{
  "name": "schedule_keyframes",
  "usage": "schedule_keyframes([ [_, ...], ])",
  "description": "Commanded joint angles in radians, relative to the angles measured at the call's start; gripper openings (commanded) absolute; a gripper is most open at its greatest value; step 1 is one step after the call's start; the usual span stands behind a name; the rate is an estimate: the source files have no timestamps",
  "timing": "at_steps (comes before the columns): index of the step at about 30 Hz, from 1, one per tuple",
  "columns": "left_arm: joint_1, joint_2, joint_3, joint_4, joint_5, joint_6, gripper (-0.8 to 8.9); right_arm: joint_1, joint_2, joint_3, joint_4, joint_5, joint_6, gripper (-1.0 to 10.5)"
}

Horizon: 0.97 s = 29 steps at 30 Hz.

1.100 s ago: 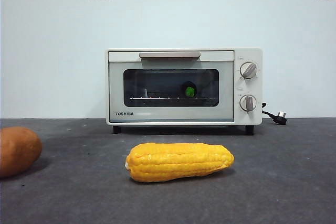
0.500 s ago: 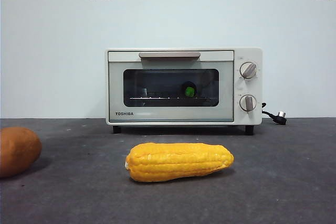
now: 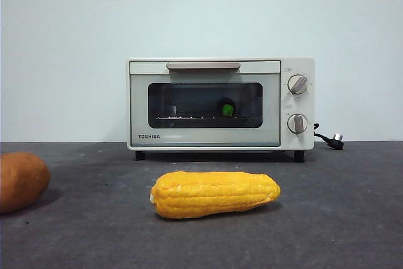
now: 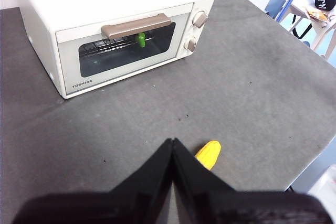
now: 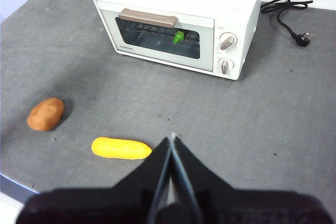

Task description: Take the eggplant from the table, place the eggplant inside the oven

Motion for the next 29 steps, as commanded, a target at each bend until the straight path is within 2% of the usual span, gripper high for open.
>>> schedule_keyframes([
  [1,-0.003,-0.003,0.0,0.008,0.005,0.01,-0.04,0.001,0.007,0.001,-0.021,0.002,-0.004,0.0],
  [11,-0.003,-0.001,0.001,0.037,0.003,0.016,-0.04,0.001,0.055,0.001,-0.021,0.005,-0.004,0.0],
  [17,-0.003,0.0,0.001,0.109,0.003,-0.115,-0.04,0.001,0.105,0.001,-0.021,0.005,-0.004,0.0],
  [25,-0.012,-0.004,0.001,0.185,0.003,-0.002,-0.04,0.001,0.198,0.001,-0.021,0.005,-0.004,0.0],
  [29,-0.007,-0.048,-0.002,0.279,0.004,0.111,-0.04,0.001,0.253,0.001,-0.021,0.007,-0.004,0.0],
])
